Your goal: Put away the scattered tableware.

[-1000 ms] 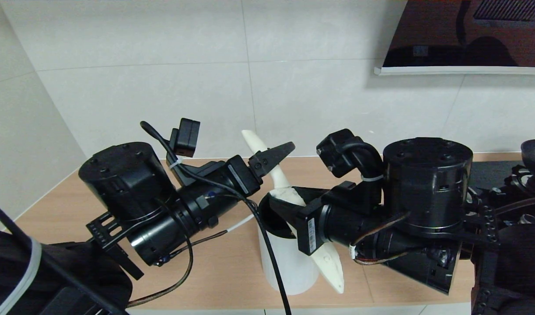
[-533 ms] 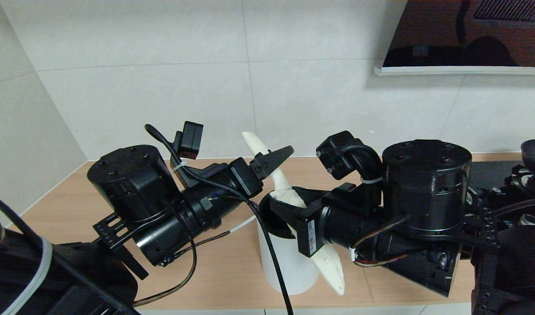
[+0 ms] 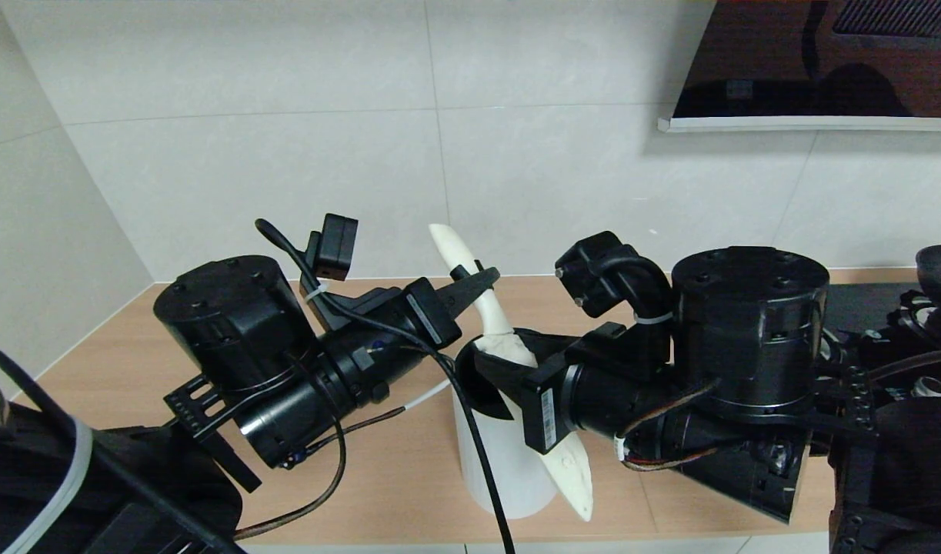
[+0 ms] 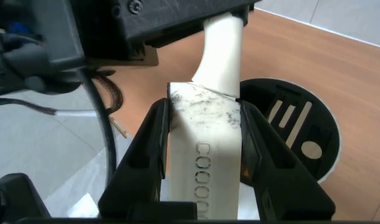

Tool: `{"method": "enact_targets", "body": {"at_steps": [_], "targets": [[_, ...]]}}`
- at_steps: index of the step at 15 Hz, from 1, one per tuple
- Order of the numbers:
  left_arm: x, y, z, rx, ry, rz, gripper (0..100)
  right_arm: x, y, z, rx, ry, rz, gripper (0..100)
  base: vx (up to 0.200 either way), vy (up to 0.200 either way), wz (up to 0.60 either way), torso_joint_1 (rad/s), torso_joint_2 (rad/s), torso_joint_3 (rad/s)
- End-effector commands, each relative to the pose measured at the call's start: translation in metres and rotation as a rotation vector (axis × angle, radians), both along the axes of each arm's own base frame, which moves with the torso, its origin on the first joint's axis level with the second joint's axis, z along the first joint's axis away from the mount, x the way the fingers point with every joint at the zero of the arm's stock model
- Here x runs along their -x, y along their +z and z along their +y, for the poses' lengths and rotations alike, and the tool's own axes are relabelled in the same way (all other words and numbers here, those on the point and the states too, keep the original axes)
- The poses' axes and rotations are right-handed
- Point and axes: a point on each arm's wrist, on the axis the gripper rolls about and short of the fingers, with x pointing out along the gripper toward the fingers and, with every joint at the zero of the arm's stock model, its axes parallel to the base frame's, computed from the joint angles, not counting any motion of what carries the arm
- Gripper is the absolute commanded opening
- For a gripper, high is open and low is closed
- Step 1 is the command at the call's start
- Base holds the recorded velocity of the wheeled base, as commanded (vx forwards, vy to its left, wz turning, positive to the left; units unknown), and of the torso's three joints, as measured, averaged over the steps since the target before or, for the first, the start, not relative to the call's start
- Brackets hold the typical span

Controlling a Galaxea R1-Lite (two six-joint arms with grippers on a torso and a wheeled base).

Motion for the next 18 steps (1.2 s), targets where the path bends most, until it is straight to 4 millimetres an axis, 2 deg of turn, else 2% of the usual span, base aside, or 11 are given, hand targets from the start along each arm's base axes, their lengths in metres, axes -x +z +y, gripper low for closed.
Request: {"method": "enact_targets", "body": {"at_steps": [1, 6, 7, 13, 16, 18], "targets": [[0.001, 0.002, 0.001, 0.003, 0.000, -0.004, 0, 0.000, 0.001, 0.000, -0.003, -0.002, -0.002, 0, 0.000, 0.000, 0.00, 0.000, 0.00, 0.000], [0.001, 0.002, 0.001, 0.004, 0.000, -0.005, 0, -0.001, 0.000, 0.000, 0.000, -0.002, 0.000, 0, 0.000, 0.000, 0.00, 0.000, 0.00, 0.000], [0.001, 0.002, 0.001, 0.004, 0.000, -0.005, 0, -0.001, 0.000, 0.000, 0.000, -0.002, 0.000, 100, 0.000, 0.000, 0.00, 0.000, 0.00, 0.000], [0.002, 0.006, 0.002, 0.013, 0.002, -0.019, 0, -0.002, 0.003, -0.003, -0.008, -0.011, -0.005, 100, 0.000, 0.000, 0.00, 0.000, 0.00, 0.000], [0.005, 0.014, 0.004, 0.009, 0.013, -0.039, 0, -0.011, 0.015, -0.019, -0.039, -0.061, -0.030, 100, 0.000, 0.000, 0.00, 0.000, 0.00, 0.000], [0.009, 0.031, 0.008, -0.018, 0.061, -0.072, 0, -0.023, 0.030, -0.041, -0.072, -0.126, -0.058, 100, 0.000, 0.000, 0.00, 0.000, 0.00, 0.000]]}}
